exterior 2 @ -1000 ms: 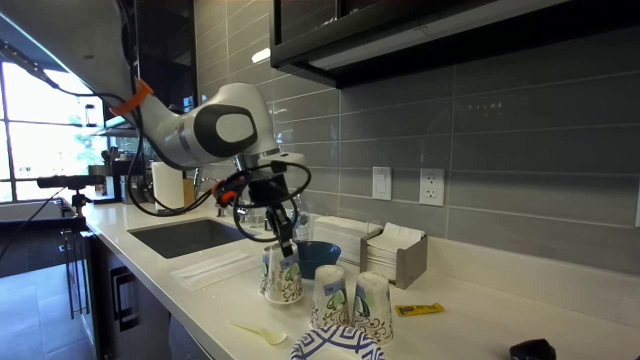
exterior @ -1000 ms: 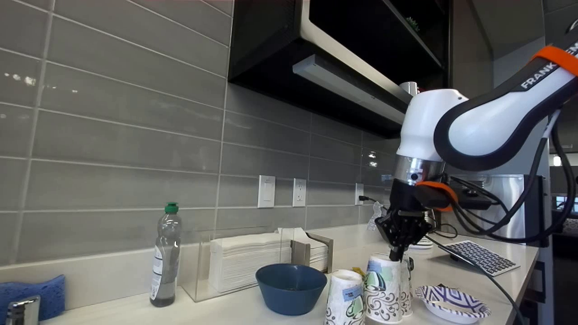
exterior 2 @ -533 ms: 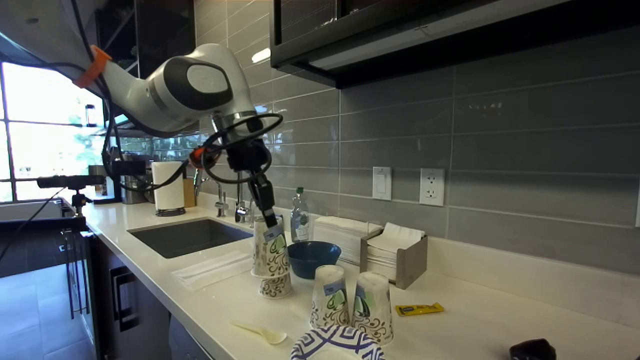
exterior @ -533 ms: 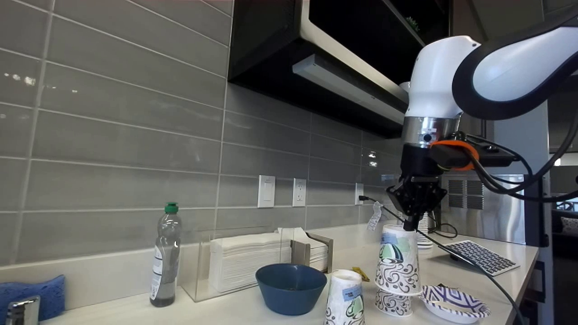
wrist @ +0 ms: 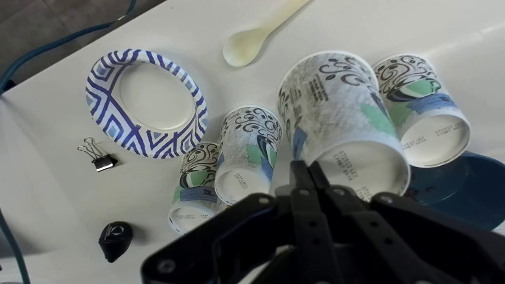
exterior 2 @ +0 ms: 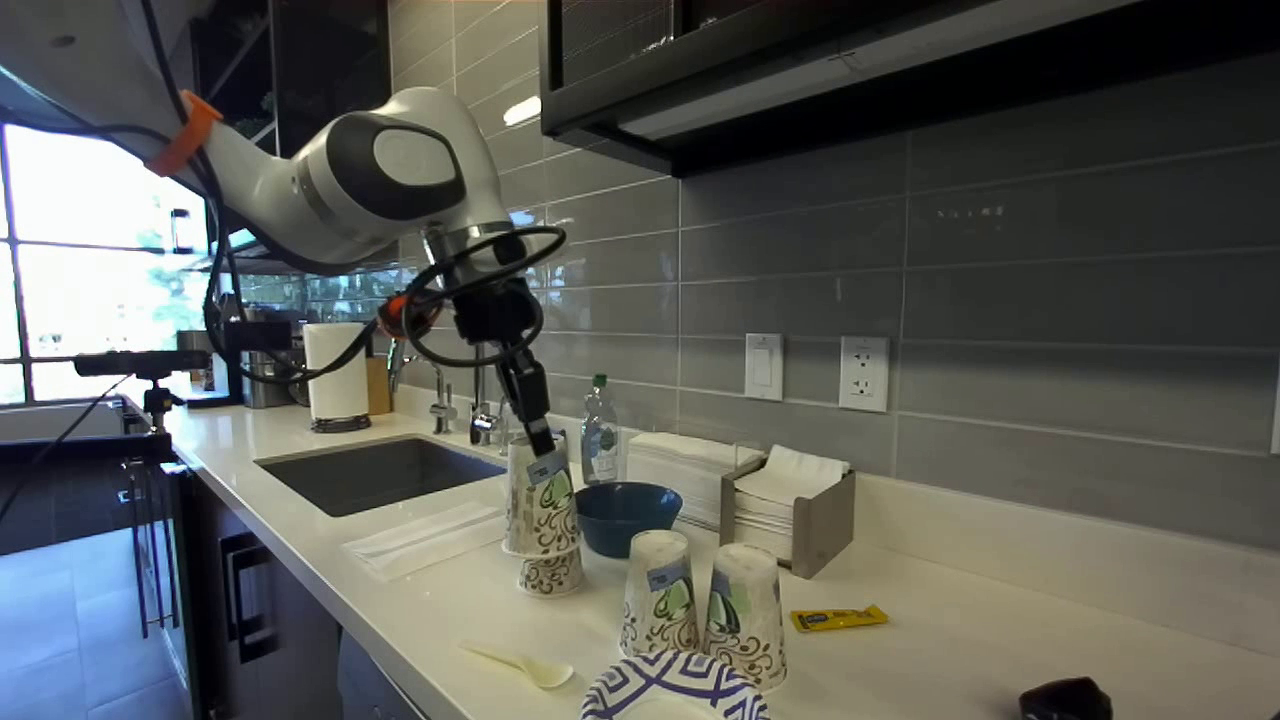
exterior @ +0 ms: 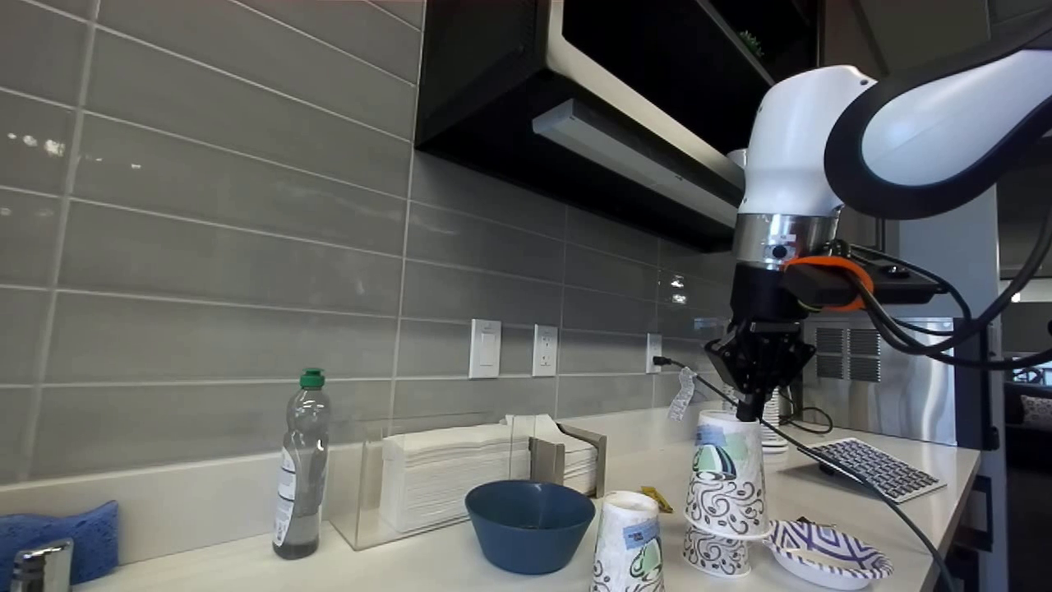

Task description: Stack the cups

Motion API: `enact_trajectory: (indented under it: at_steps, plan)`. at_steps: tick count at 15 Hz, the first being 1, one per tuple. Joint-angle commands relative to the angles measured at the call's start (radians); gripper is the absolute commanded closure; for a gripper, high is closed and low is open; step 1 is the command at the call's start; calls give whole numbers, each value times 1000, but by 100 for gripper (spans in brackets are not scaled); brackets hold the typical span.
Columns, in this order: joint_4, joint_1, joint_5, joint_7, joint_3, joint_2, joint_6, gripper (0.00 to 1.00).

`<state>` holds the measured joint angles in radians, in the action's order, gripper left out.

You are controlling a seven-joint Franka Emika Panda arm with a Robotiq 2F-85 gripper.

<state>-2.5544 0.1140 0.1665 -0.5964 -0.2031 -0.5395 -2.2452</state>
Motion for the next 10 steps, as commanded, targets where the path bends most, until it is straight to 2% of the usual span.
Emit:
enact_trajectory:
  at_steps: [1,4,8,10]
  plan:
    - [9,9,28,-19,-7,-9,19,99]
    - [29,73,162,-87,-35,-45,77,99]
    - [63,101,266,-97,-11,-85,127,99]
    - [77,104,283,-69,18,-97,102,99]
